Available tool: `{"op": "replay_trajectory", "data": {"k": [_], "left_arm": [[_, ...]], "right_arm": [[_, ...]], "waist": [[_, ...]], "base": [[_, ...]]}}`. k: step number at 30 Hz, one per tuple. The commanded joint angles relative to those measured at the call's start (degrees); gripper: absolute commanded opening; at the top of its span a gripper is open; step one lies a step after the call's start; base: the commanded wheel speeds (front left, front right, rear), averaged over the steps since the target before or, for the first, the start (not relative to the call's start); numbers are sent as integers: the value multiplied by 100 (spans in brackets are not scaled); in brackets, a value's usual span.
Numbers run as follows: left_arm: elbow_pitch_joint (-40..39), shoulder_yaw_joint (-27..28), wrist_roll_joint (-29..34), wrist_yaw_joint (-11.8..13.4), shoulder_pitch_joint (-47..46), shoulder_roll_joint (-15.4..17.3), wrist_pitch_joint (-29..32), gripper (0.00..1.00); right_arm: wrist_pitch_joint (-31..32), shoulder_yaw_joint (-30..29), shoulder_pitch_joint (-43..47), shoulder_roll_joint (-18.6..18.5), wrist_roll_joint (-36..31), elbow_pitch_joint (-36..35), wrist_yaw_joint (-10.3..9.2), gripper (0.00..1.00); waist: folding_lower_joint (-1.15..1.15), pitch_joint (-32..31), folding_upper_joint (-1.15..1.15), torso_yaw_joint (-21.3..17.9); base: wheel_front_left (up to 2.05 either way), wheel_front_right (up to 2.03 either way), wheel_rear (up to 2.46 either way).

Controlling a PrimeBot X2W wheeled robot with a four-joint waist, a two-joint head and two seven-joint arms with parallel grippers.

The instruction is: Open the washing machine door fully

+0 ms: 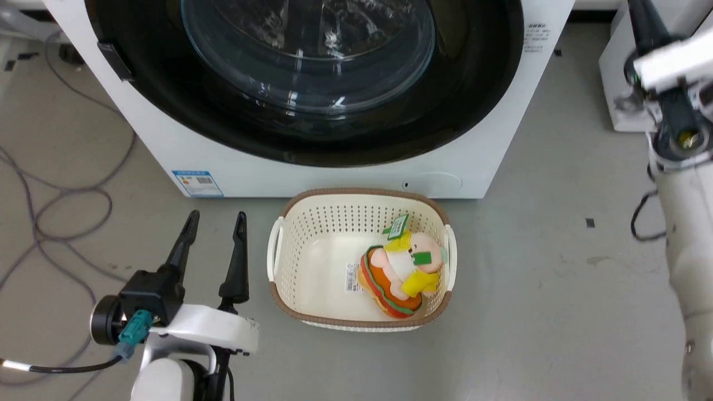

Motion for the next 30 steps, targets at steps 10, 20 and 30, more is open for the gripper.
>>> {"op": "replay_trajectory", "data": {"k": [10,20,30], "left_arm": [[-37,90,-153,-95,-301,11,-165,100],[-30,77,-289,-160,-519,18,-285,100],[-10,93,-430,-223,-711,21,-404,100]], "right_arm": [[754,725,-1837,59,117,1447,-2,0],[1320,1355,-2995,283,88,2355,-3,0],[1998,1702,-3765,168,169,2986,-3,0]], "waist": [[0,415,0,23],[0,772,0,99],[0,1096,0,201]], "base": [[0,0,0],[0,0,0],[0,0,0]]}}
